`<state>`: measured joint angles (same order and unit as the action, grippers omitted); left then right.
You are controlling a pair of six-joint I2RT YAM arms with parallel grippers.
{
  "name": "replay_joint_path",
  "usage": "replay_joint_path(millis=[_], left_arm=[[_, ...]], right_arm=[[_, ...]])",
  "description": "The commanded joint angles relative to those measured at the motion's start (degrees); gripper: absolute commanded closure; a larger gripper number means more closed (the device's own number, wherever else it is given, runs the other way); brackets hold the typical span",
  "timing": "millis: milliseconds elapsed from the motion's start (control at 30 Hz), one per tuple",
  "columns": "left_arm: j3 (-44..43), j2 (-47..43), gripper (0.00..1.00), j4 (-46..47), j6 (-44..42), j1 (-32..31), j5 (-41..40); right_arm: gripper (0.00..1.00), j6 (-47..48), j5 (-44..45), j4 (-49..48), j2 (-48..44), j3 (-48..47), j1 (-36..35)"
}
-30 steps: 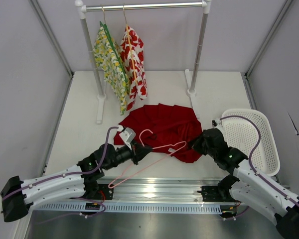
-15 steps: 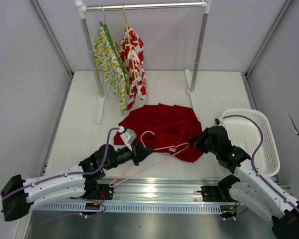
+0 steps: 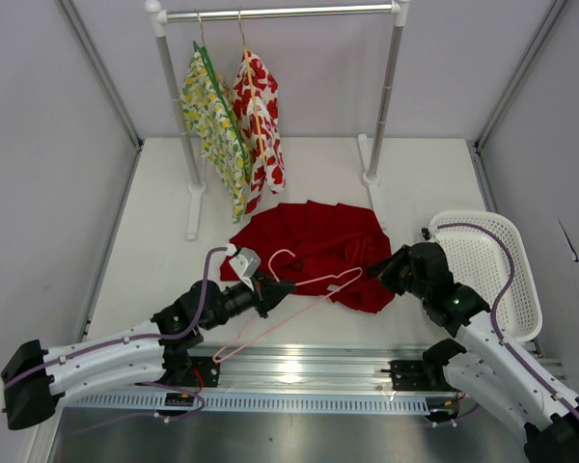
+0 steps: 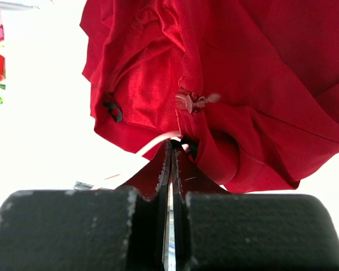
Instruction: Place the skirt on the hanger
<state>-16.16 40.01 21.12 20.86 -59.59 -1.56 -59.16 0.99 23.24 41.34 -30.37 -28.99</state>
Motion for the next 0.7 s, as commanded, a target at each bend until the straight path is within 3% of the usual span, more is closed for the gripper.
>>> replay_joint_path(millis=[0,400,567,667], left_arm=[[-0.18,-0.38,1.00,1.72,-1.26,0.18,-1.26],[-0.19,2.18,1.00,4.10,-1.35,-0.44,4.81],[1.30,1.92,1.00,6.90,-1.79,-0.61,5.52],[1.84,2.09,1.00,8.23,-1.79,-0.61,5.78]], right_arm=[[1.00,-1.14,-2.12,-2.15,-1.09,-2.41,0.78],[0.94,-0.96,-2.31,-0.31,-2.85,-0.66,1.04],[0.82,-0.70,-1.96,0.31,-4.25,0.75,1.04],[0.80,-0.35,-2.14,1.01,-4.08,0.66,1.04]])
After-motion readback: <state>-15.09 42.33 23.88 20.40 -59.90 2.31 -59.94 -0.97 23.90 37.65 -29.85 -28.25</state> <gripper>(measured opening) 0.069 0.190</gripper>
